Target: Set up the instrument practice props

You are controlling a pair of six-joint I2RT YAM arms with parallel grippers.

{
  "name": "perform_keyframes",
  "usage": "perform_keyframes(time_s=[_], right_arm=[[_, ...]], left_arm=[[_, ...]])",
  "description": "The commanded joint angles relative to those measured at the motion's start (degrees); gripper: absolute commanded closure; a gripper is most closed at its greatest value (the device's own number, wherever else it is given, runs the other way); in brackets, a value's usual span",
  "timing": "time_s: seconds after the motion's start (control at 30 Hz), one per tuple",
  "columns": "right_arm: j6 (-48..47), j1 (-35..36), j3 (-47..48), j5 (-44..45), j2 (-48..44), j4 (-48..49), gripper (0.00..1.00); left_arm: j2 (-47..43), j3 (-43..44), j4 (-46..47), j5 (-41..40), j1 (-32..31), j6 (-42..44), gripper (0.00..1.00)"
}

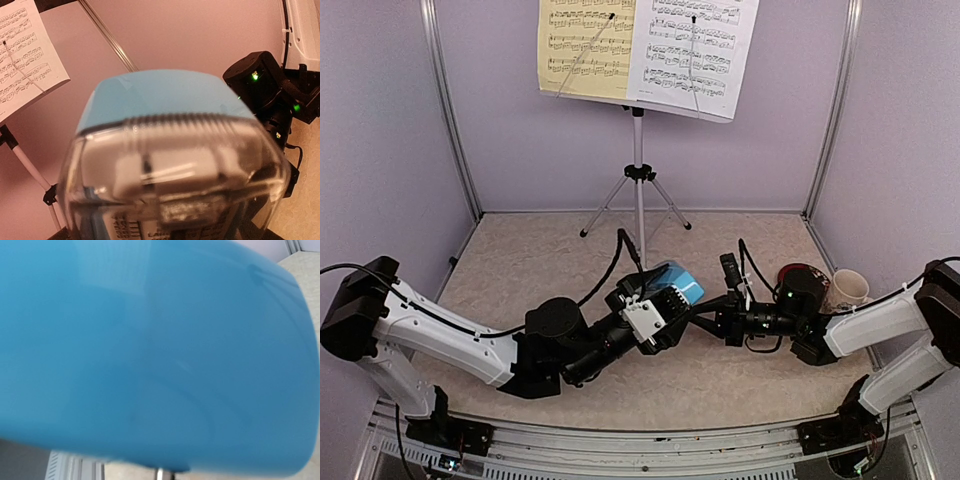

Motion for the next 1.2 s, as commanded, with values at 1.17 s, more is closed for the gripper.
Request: perform_keyframes(time_s=[1.17], right_arm=[[15.54,-2.01,2.50,-9.90,8.23,24.87,1.00]], left_arm=[[-6.81,-13.79,15.95,8.62,-2.98,11.79,0.55]])
